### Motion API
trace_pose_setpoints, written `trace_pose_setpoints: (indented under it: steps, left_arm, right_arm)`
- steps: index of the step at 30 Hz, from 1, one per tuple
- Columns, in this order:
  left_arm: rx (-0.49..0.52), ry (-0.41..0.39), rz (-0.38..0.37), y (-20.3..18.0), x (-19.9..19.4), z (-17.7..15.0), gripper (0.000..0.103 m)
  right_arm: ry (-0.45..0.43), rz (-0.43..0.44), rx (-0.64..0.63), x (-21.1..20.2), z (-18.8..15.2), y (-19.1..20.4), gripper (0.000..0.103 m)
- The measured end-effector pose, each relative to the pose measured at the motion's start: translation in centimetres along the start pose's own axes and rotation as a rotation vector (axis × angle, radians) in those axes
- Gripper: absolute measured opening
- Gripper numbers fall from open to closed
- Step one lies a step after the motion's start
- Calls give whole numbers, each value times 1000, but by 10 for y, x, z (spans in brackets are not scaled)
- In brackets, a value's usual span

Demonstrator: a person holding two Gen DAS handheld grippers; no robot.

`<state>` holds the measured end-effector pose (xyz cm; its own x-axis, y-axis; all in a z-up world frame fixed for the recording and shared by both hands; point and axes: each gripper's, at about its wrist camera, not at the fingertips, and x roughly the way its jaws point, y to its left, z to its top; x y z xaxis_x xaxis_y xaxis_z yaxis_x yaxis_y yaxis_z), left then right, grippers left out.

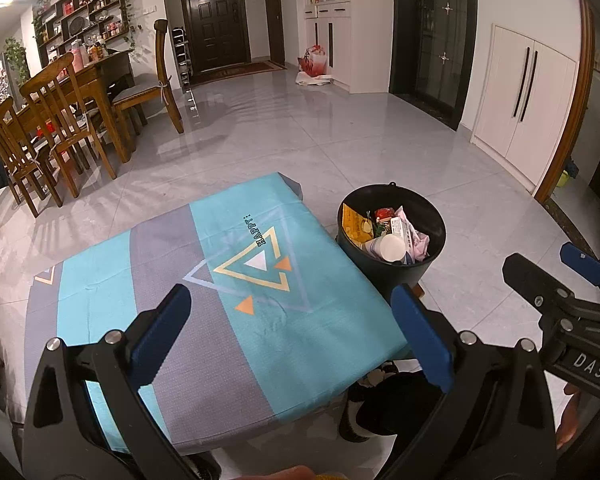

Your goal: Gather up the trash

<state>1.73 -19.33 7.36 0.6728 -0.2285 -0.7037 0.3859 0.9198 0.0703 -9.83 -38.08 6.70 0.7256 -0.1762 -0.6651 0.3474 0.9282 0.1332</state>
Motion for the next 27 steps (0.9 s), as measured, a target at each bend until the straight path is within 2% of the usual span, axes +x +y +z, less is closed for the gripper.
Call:
trace_pose_setpoints:
  steps: [27]
  left_arm:
    - [-2, 14, -4, 4, 8, -4, 100]
  right_arm:
    - [8, -8, -1, 9, 2, -2, 100]
